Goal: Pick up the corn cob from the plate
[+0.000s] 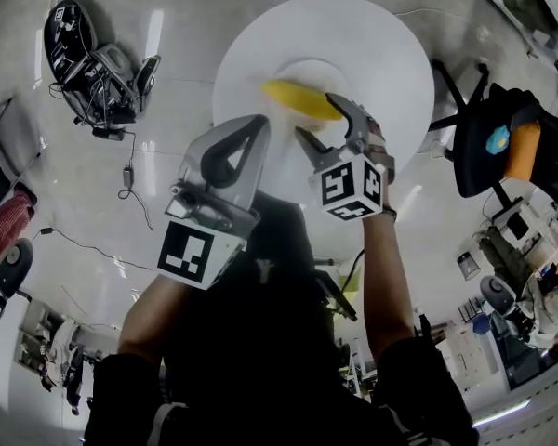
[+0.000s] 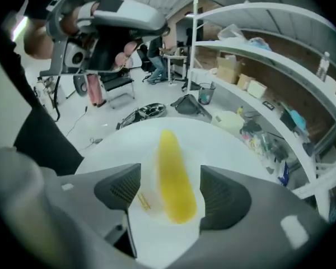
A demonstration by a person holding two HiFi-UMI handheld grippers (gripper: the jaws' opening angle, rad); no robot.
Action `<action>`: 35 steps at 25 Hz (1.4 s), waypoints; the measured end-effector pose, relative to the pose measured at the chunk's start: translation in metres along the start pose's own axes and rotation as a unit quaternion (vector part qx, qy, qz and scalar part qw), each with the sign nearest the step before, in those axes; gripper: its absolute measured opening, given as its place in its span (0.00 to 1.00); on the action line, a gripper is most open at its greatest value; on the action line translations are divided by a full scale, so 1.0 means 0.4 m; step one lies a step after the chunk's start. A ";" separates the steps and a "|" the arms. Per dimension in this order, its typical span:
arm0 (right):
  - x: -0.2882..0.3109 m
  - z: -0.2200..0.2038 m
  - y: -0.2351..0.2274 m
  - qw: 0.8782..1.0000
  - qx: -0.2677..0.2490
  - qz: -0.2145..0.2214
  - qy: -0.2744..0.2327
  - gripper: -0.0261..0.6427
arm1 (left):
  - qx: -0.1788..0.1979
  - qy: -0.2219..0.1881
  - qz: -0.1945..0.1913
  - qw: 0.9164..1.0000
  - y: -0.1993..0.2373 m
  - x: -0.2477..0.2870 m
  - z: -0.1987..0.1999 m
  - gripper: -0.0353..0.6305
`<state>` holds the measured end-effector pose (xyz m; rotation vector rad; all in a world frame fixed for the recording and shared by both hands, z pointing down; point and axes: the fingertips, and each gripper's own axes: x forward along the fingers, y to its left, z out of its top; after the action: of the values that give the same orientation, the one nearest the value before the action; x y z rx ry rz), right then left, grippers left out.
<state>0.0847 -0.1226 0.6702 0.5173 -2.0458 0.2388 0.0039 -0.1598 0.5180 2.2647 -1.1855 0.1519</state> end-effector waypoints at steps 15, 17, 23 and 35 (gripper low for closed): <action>0.088 -0.005 0.022 0.989 -0.087 0.096 0.076 0.54 | -0.010 0.010 -0.002 1.000 0.019 0.014 -0.023 0.06; 0.100 -0.010 0.022 0.988 -0.089 0.102 0.080 0.54 | -0.009 0.013 -0.003 1.000 0.018 0.019 -0.027 0.06; 0.125 -0.014 0.028 0.986 -0.094 0.113 0.084 0.53 | -0.012 0.013 -0.004 1.000 0.015 0.024 -0.032 0.06; 0.145 -0.035 0.021 0.984 -0.109 0.112 0.090 0.46 | -0.019 0.010 0.004 1.000 0.038 0.033 -0.033 0.06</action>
<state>0.0665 -0.1250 0.7278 0.1240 -1.9231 0.1845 0.0022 -0.1689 0.5403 2.2214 -1.1766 0.1547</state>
